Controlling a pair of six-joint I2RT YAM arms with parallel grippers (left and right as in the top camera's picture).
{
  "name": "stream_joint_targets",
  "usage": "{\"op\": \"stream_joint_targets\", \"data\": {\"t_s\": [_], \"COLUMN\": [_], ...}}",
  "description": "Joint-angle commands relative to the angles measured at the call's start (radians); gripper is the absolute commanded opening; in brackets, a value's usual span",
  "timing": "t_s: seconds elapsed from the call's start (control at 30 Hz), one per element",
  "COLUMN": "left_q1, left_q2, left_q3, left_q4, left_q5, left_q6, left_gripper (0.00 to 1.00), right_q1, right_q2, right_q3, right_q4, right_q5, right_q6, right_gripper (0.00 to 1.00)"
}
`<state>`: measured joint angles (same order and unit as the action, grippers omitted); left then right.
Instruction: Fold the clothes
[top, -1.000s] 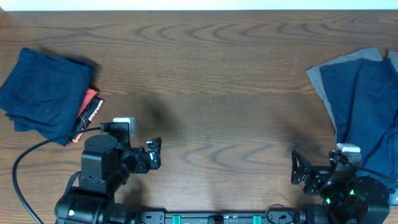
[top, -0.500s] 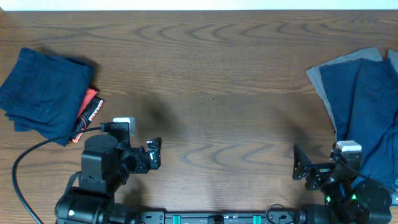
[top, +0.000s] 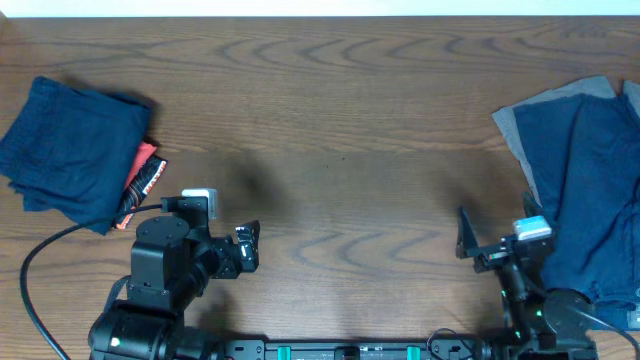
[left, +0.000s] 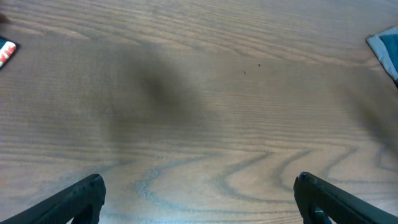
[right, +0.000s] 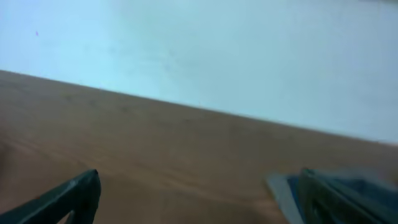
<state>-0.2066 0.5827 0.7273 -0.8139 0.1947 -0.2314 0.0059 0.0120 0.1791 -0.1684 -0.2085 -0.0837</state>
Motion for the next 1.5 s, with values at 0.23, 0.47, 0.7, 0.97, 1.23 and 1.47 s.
{"op": "stream_joint_targets", "data": {"t_s": [0.23, 0.47, 0.7, 0.97, 1.23, 1.47], "left_q1": [0.002, 0.002, 0.002, 0.002, 0.002, 0.002], "left_q2": [-0.002, -0.002, -0.002, -0.002, -0.002, -0.002], "left_q3": [-0.004, -0.004, -0.004, -0.004, -0.004, -0.004], "left_q4": [0.000, 0.000, 0.000, 0.000, 0.000, 0.000], "left_q5": [-0.013, -0.013, -0.013, -0.013, -0.013, -0.013], "left_q6": [0.006, 0.006, 0.006, 0.006, 0.006, 0.006], "left_gripper": [0.98, 0.98, 0.98, 0.98, 0.98, 0.98], "right_q1": [0.027, 0.027, 0.027, 0.027, 0.027, 0.027], "right_q2": [-0.007, -0.007, -0.007, -0.007, -0.007, -0.007], "right_q3": [-0.174, -0.174, -0.174, -0.174, -0.174, -0.174], "right_q4": [0.146, 0.094, 0.097, 0.097, 0.097, 0.097], "right_q5": [0.073, 0.172, 0.171, 0.171, 0.171, 0.171], "right_q6": [-0.134, -0.059, -0.051, -0.051, -0.051, -0.051], "right_gripper": [0.99, 0.99, 0.99, 0.99, 0.99, 0.99]}}
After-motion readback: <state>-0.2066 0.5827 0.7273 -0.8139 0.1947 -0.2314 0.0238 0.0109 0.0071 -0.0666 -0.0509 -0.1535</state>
